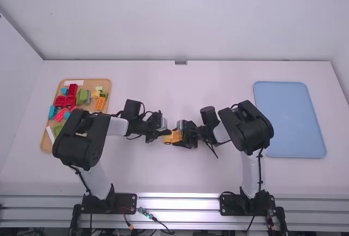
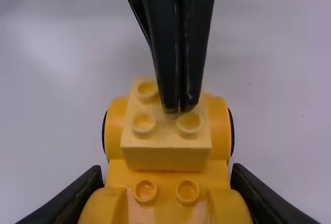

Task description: Assemble lego blocks to make yellow taxi

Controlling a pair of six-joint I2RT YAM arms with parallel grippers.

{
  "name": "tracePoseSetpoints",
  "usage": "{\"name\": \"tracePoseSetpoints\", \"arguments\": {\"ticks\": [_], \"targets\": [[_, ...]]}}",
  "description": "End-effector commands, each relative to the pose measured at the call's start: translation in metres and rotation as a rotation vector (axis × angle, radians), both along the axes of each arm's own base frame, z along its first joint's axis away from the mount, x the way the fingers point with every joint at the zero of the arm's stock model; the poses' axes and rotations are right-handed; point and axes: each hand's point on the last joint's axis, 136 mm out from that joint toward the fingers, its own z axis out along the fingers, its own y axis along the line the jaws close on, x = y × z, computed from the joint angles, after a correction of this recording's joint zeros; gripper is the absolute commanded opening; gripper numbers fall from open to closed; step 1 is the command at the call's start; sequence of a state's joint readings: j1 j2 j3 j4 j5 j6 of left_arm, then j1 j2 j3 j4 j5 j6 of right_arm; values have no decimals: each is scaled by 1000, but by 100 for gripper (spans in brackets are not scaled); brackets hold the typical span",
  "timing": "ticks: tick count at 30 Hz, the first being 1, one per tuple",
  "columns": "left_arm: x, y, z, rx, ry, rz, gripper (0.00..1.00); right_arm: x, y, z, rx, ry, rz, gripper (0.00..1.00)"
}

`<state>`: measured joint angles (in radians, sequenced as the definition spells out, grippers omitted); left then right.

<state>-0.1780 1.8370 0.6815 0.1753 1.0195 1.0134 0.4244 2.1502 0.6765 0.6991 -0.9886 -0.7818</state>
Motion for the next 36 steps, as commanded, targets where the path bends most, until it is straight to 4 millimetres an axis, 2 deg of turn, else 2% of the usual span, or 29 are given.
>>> {"name": "tracePoseSetpoints", "arguments": {"ticks": [1,10,12,16,18,22,24,26,27,28,29,30,31,32,34,35,36], "targets": [[-8,2,-19,77,63,23,2,-1,-11,-26,-100,31,-58,39],[-26,23,-52,232,157,78,2,-1,-11,-26,-100,30,-59,39],[-29,27,-65,264,174,106,2,-1,-11,-26,-99,28,-60,40],[-25,30,-69,267,179,155,2,0,-11,-25,-99,28,-59,40],[-18,24,-59,215,134,141,2,-1,-11,-26,-100,29,-60,40],[1,17,-15,89,17,132,2,0,-11,-26,-100,29,-59,40],[8,15,16,23,-43,117,2,-1,-11,-26,-99,29,-60,40],[16,18,63,-49,-135,112,2,0,-11,-26,-100,30,-60,41],[16,18,65,-51,-139,114,2,0,-11,-26,-100,30,-60,41],[22,23,84,-59,-157,154,2,-1,-11,-26,-101,30,-60,41],[26,27,93,-57,-163,188,2,0,-11,-26,-103,30,-62,42],[31,33,104,-44,-169,247,15,0,-12,-27,-109,27,-67,43],[32,34,105,-41,-168,254,20,1,-12,-28,-112,26,-70,43],[39,42,109,-11,-164,328,48,2,-13,-30,-125,24,-79,44],[44,52,108,39,-142,414,64,5,-15,-33,-145,19,-94,46],[44,54,107,47,-139,426,66,5,-16,-33,-147,18,-96,47],[46,60,103,73,-114,471,82,6,-17,-36,-161,18,-105,49]]}}
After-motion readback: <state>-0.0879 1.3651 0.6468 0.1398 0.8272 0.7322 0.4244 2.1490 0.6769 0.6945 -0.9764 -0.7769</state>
